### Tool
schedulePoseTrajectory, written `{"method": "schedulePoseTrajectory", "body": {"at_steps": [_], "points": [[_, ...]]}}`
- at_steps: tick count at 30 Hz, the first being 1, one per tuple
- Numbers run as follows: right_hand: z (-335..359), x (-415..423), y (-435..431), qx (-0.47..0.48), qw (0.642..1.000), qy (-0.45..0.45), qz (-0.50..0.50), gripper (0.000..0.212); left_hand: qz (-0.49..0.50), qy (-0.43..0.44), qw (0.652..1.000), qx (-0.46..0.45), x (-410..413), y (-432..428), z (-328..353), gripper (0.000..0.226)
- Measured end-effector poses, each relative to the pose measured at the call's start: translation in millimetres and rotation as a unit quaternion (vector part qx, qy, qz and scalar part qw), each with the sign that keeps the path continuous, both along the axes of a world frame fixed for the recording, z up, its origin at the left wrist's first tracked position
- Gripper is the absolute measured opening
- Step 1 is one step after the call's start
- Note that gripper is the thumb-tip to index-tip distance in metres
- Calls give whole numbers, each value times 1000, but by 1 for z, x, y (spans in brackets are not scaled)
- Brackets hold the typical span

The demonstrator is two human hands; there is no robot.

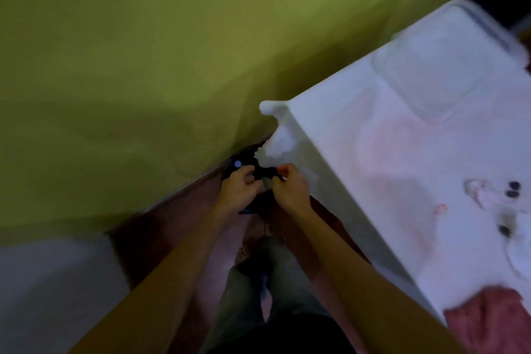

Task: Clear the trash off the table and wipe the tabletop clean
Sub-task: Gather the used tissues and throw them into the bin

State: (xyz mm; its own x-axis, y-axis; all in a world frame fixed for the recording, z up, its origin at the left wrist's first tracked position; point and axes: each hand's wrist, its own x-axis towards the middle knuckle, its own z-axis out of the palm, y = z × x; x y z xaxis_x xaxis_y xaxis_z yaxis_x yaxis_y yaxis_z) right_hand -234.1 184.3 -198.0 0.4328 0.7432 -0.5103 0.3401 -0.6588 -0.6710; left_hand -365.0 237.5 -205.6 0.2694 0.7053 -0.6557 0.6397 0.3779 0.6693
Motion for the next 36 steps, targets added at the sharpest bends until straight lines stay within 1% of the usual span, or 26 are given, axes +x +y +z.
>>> {"method": "schedulePoseTrajectory", "body": {"at_steps": [4, 7, 10, 14, 20, 23, 27, 30, 33, 36], "points": [[48, 15, -31, 49, 996, -10, -67, 29, -24, -41, 998, 40, 25, -20, 50, 40], [71, 32, -63, 76, 988, -9, -132, 28, -47, -69, 996, 44, 46, -40, 74, 30], [86, 50, -95, 93, 975, -20, -199, 27, -87, -90, 991, 46, 71, -62, 88, 30], [103, 83, -131, 115, 955, -55, -266, 25, -168, -103, 979, 54, 120, -84, 106, 28], [124, 148, -186, 143, 920, -79, -357, 25, -277, -99, 953, 70, 199, -112, 120, 28], [126, 181, -211, 150, 904, -71, -394, 23, -295, -100, 947, 76, 236, -127, 123, 26], [127, 232, -241, 156, 891, -70, -421, 23, -289, -109, 947, 83, 284, -148, 126, 22], [117, 285, -278, 126, 890, -76, -431, 25, -300, -94, 943, 105, 333, -176, 125, 25], [106, 303, -288, 57, 918, -97, -381, 30, -299, -84, 941, 134, 347, -178, 126, 27], [86, 324, -306, -34, 955, -86, -281, 43, -322, -61, 933, 145, 376, -193, 121, 31]]}}
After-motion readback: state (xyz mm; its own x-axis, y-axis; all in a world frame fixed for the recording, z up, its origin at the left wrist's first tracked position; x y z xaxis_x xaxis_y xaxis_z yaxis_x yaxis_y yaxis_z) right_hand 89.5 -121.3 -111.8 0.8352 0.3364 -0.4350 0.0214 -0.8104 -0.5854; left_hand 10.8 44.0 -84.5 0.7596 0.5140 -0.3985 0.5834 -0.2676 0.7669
